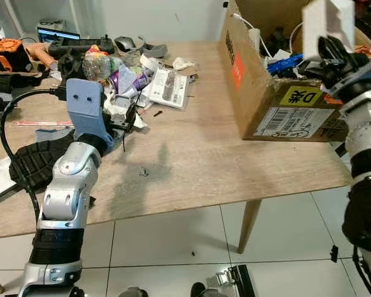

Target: Picking trash to rubbish bin

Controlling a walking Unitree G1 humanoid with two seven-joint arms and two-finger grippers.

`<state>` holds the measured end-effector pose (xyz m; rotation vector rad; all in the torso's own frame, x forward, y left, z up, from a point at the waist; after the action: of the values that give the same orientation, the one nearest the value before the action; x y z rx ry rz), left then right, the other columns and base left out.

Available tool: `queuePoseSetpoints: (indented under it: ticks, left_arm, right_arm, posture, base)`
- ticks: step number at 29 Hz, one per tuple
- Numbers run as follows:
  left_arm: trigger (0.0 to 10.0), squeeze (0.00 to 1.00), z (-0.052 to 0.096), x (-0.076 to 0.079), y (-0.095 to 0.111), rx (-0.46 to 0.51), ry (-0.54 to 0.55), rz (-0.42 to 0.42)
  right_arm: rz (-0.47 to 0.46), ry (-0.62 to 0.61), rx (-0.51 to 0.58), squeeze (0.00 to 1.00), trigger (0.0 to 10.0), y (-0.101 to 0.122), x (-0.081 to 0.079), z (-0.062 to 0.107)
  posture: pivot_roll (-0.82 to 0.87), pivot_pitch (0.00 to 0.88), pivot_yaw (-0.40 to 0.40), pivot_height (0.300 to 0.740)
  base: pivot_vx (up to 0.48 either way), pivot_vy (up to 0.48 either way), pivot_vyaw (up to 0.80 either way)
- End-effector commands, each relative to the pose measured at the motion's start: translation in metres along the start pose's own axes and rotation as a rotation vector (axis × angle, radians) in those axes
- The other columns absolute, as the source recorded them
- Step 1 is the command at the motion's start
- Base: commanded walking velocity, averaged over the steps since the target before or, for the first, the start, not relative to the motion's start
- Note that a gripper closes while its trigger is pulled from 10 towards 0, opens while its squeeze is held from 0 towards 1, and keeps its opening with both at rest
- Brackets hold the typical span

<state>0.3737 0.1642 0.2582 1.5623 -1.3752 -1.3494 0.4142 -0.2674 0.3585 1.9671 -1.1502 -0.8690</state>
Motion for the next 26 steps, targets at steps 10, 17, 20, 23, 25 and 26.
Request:
queuePoseSetpoints:
  ticks: [10,17,20,23,25,26]
  left_arm:
    - [10.0,0.0,0.0,0.0,0.001,0.002,-0.007,-0.002]
    - [10.0,0.0,0.001,0.004,-0.001,-0.006,-0.01,0.009]
    - [10.0,0.0,0.001,0.004,-0.001,-0.006,-0.012,0.013]
    - [10.0,0.0,0.002,0.003,0.001,0.005,-0.005,0.02]
    - [10.0,0.0,0.002,0.003,0.002,0.007,-0.005,0.021]
    - [10.0,0.0,0.002,0.003,0.002,0.008,-0.007,0.018]
  right_arm:
    - [0.023,0.025,0.072,1.0,10.0,0.012,-0.002,-0.001]
    - [0.097,0.047,0.1,0.0,10.0,0.019,-0.009,-0.004]
    - [0.107,0.066,0.149,0.0,10.0,0.028,-0.015,-0.007]
    - [0.077,0.181,0.216,0.0,10.0,0.04,-0.038,-0.016]
    - [0.075,0.3,0.205,0.0,10.0,0.038,-0.061,-0.021]
    - [0.078,0.355,0.191,0.0,10.0,0.036,-0.072,-0.023]
  posture:
    - [0.07,0.202,-0.01,0.74]
    - [0.06,0.197,-0.015,0.74]
    - [0.06,0.199,-0.022,0.74]
    - [0.06,0.19,-0.023,0.74]
    - [0.06,0.19,-0.023,0.74]
    - [0.06,0.19,-0.023,0.74]
  base:
    - [0.0,0.0,0.0]
    - [0.0,0.0,0.0]
    - [0.0,0.0,0.0]
    - [0.0,0.0,0.0]
    - [0.0,0.0,0.0]
    - [0.0,0.0,0.0]
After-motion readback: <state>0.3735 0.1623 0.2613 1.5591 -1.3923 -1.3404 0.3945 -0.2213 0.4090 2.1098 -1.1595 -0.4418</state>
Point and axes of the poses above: a point about 5 cm out from each wrist's last joint towards the gripper, its own z axis pointing back from the gripper into the wrist, its own y axis along the axis of the wrist's last joint, x = y × z, the point moved 4 cm from there along -z, pointing out of the wrist towards the gripper, and after that the axes turned 13 degrees about -z, right-handed, at the moved point
